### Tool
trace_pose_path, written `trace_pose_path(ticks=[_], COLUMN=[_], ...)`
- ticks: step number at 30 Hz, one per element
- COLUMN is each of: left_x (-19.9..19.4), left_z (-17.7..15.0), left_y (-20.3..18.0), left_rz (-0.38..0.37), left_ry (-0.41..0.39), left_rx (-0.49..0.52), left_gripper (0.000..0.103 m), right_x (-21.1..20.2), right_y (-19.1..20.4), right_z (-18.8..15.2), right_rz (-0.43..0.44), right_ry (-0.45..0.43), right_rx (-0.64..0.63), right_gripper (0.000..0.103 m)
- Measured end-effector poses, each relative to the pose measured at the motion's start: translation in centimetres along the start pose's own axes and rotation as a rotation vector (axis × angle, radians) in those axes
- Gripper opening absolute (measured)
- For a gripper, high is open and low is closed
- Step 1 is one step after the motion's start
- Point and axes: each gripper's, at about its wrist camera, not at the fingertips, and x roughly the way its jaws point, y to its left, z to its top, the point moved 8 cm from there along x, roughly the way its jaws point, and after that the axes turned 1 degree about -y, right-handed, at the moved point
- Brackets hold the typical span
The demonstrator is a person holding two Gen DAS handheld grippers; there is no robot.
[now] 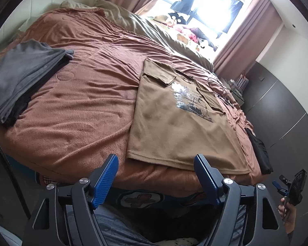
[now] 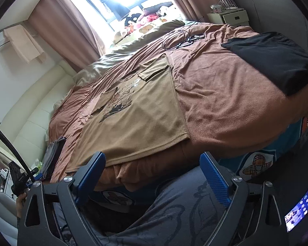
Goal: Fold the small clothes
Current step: 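Move both tools down to the shirt's hem, then close the right tool on the shirt's hem edge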
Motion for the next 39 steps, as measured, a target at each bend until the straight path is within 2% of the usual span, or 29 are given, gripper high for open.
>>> trace_pose_path(ticks=[2, 8, 10, 15, 21, 24, 28, 33, 39], left_x=[1.4, 5.8, 7.1, 9.8, 11.4, 12.1, 12.8, 13.6, 13.2], left_z=[0.0, -0.8, -1.3, -1.9, -2.2, -2.1, -1.4, -0.8, -1.5], left_y=[0.7, 2.4, 2.9, 4.1, 5.0, 5.3, 5.7, 5.7, 5.3], left_rz=[0.004, 0.011, 0.011, 0.016, 0.012, 0.012, -0.012, -0.044, -0.118], left_ry=[0.018, 0.096, 0.122, 0.169, 0.189, 0.19, 0.18, 0.175, 0.179], left_rx=[-0.02, -0.093, -0.117, -0.171, -0.227, -0.233, -0.272, -0.322, -0.393], left_gripper=[0.07, 0.059, 0.057, 0.051, 0.05, 0.05, 0.05, 0.046, 0.044], right_x=[1.6, 6.2, 7.5, 9.9, 11.2, 11.9, 13.2, 14.0, 14.2], right_y=[-0.5, -2.2, -2.6, -3.8, -4.5, -4.7, -5.0, -5.2, -5.7], right_z=[0.3, 0.8, 0.8, 1.3, 1.4, 0.9, 0.6, 1.0, 0.7], right_rz=[-0.001, 0.02, 0.031, 0.029, 0.072, 0.096, 0.109, 0.142, 0.174], right_ry=[0.021, 0.072, 0.085, 0.1, 0.097, 0.112, 0.126, 0.098, 0.057], right_rx=[0.026, 0.096, 0.111, 0.144, 0.206, 0.225, 0.245, 0.286, 0.336], right_gripper=[0.075, 0.059, 0.056, 0.054, 0.053, 0.048, 0.046, 0.046, 0.041])
